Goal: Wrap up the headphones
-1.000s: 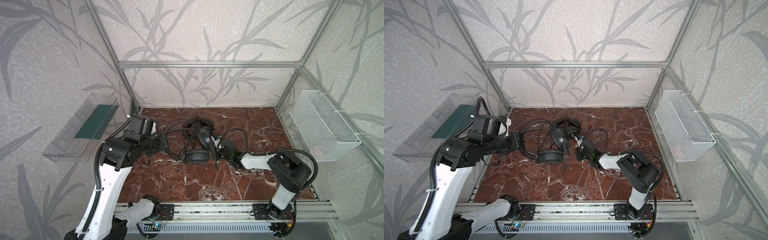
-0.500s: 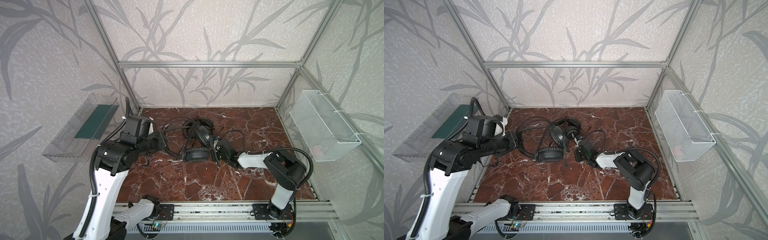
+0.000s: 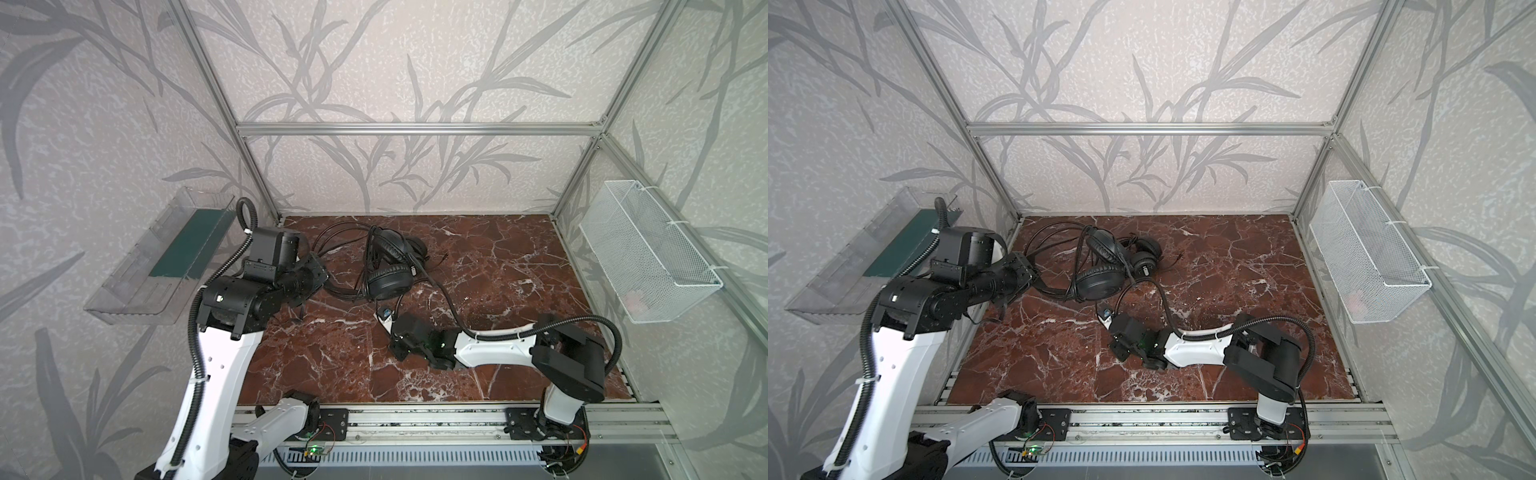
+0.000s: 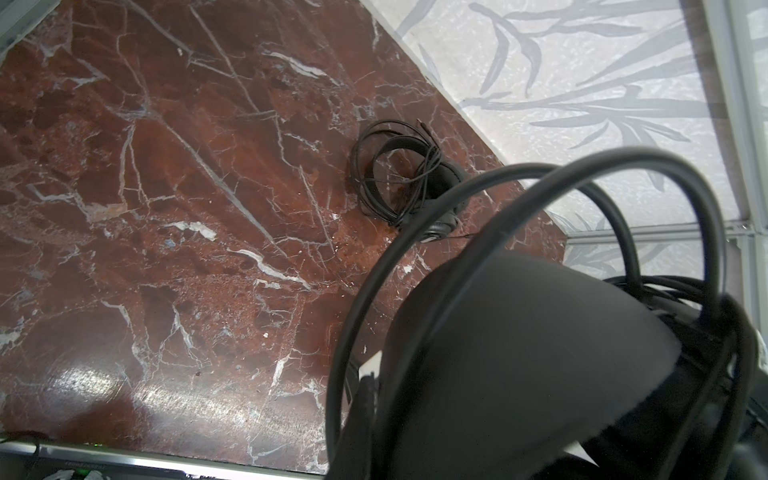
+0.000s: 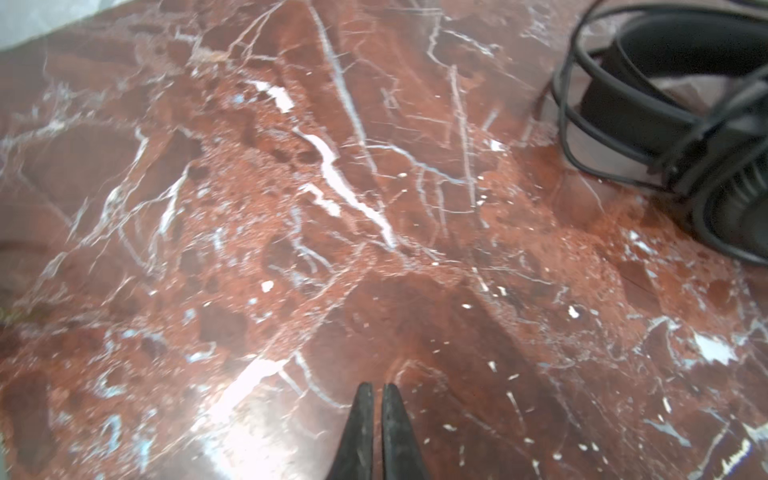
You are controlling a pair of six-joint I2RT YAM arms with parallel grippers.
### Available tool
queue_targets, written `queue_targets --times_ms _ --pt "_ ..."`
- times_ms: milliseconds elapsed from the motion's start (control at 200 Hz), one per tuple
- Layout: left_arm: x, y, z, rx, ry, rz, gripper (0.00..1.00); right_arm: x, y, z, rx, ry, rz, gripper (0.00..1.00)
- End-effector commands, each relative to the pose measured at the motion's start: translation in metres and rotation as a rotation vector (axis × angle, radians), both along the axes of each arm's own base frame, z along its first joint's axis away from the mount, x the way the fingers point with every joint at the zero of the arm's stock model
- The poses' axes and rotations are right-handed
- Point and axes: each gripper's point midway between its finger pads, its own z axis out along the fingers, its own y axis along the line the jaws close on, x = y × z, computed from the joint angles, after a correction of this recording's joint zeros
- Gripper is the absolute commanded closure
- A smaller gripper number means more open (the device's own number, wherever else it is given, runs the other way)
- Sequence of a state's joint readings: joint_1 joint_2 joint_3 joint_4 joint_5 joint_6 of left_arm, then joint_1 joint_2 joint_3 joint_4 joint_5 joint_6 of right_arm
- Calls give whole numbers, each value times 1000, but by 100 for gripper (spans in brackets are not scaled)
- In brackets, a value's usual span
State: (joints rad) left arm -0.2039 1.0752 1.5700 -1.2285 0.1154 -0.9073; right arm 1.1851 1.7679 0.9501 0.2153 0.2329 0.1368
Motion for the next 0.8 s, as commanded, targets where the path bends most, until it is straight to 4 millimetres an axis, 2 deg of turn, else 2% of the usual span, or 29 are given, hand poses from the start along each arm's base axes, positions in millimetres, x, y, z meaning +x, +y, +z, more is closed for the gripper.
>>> queue_targets --times_ms 0,140,320,540,795 --pt "23 3 0 -101 -33 88 100 -6 0 15 -124 -145 21 100" --pt "30 13 -27 -127 34 149 100 -30 15 21 -265 -308 103 100" --pt "35 17 -54 -131 97 176 100 -54 28 26 -353 -391 213 100" --pt "36 31 -86 -64 172 216 100 -64 28 49 -430 -504 272 100" --pt "37 39 -107 -44 206 230 100 -78 26 76 -434 -596 314 100"
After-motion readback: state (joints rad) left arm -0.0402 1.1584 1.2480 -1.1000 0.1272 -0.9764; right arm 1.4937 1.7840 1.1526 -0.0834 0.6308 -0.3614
